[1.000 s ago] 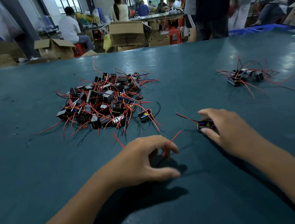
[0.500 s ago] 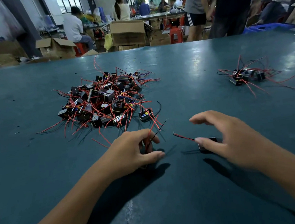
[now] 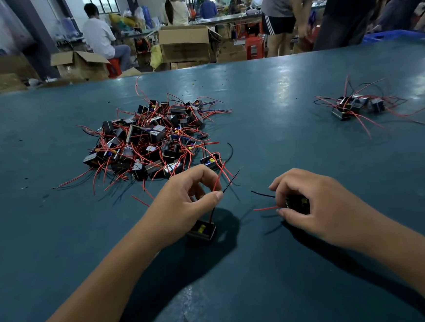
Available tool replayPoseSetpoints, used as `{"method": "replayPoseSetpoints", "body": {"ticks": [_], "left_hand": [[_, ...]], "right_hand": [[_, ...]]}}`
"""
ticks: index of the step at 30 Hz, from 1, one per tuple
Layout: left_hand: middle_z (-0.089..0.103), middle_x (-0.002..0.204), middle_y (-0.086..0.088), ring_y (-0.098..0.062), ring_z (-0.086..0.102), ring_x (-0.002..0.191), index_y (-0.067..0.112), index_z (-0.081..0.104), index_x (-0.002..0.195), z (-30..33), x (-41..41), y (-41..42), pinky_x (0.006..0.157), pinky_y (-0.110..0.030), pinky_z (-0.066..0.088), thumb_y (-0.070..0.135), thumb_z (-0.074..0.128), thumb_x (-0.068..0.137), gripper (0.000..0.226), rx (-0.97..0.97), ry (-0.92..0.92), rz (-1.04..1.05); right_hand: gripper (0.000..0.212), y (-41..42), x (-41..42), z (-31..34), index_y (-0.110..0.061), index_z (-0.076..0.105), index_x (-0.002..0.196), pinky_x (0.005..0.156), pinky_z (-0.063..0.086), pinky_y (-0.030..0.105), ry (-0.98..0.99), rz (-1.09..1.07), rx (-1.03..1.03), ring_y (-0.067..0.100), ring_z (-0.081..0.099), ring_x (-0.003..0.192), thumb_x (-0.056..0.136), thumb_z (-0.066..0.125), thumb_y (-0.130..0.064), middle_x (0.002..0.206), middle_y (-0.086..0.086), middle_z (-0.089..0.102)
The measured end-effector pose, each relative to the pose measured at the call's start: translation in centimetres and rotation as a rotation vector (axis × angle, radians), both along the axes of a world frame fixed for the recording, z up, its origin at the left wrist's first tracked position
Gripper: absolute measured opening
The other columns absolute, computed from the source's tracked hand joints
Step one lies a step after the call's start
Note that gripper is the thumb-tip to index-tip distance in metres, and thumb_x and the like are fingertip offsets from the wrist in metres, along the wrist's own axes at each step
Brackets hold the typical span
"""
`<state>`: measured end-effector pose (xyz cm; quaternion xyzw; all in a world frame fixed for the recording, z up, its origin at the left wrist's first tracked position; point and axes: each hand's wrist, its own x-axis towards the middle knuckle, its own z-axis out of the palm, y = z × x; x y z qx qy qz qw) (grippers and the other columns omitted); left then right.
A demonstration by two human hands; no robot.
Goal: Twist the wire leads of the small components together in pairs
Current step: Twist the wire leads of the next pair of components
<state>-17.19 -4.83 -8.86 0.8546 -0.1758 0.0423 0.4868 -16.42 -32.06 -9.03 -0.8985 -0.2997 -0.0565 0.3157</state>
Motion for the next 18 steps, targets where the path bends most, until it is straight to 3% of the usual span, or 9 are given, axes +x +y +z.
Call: {"method": "replayPoseSetpoints", "body": {"ticks": [6, 10, 18], "left_hand": [[0.052, 0.064, 0.014, -0.007, 0.04, 0.056, 0.022, 0.069, 0.091, 0.29, -0.08, -0.09, 0.053, -0.017, 0.035, 0.028, 0.065, 0.088, 0.008, -0.119, 0.032, -0.007], [0.059, 0.069, 0.008, -0.003, 0.045, 0.054, 0.009, 0.068, 0.097, 0.46, -0.13, -0.17, 0.05, -0.013, 0.036, 0.012, 0.065, 0.095, 0.005, -0.209, 0.085, 0.002], [0.061, 0.075, 0.009, -0.015, 0.055, 0.06, 0.012, 0.058, 0.104, 0.43, -0.19, -0.36, 0.054, -0.029, 0.048, 0.01, 0.066, 0.094, 0.013, -0.179, 0.076, 0.091]], "right_hand": [[0.023, -0.33, -0.03, 0.21, -0.032, 0.057, 0.08, 0.081, 0.035, 0.005, 0.036, 0.035, -0.021, 0.001, 0.055, 0.102, 0.078, 0.077, -0.022, 0.111, -0.022, 0.057], [0.02, -0.23, -0.07, 0.31, -0.03, 0.057, 0.077, 0.079, 0.036, 0.005, 0.044, 0.013, 0.002, 0.004, 0.058, 0.098, 0.081, 0.075, -0.023, 0.107, -0.019, 0.06], [0.017, -0.56, 0.2, -0.11, -0.027, 0.054, 0.078, 0.073, 0.041, 0.008, 0.096, -0.017, 0.068, 0.001, 0.059, 0.092, 0.086, 0.067, -0.022, 0.104, -0.022, 0.063]]}}
